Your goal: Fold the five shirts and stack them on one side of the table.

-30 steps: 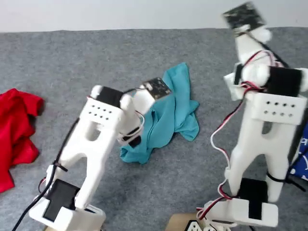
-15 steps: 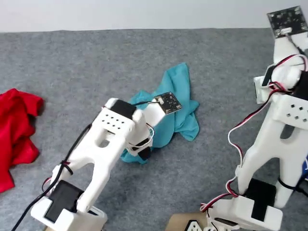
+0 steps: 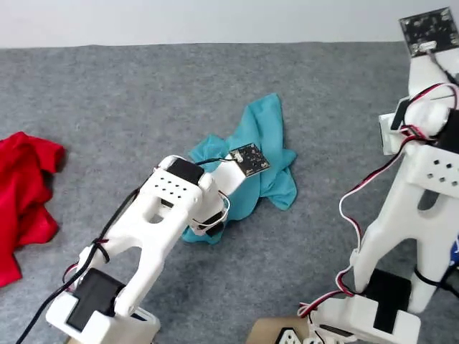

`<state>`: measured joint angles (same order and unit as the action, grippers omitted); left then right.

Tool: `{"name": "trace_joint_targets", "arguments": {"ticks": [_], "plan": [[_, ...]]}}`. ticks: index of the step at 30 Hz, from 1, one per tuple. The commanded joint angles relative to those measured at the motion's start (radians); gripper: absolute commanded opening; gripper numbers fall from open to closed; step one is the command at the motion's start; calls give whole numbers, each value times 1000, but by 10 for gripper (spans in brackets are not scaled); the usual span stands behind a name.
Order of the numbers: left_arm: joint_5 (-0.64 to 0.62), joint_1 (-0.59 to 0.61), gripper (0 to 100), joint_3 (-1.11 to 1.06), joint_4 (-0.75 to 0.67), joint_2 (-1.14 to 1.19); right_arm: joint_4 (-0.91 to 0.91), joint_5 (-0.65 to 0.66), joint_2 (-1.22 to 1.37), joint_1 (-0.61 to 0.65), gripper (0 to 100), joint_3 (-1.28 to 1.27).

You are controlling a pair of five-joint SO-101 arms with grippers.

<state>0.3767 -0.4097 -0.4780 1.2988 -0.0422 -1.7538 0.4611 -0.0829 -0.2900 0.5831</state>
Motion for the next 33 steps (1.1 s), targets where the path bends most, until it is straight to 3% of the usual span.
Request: {"name": "trace_joint_targets", "arguments": {"ticks": [1,7,21,28,33], "plan": [[-3,0,93,7,-9,-37,-39,-8,-47,8,10,25],[-3,41,4,31,12,-48,-39,-8,-47,8,10,25],[41,244,2,530,456,-48,-38,-8,-47,10,10,25],[63,345,2,521,459,-69,-35,-8,-45,10,10,25],[175,374,2,321,459,-216,-35,29,-45,10,10,25]]}}
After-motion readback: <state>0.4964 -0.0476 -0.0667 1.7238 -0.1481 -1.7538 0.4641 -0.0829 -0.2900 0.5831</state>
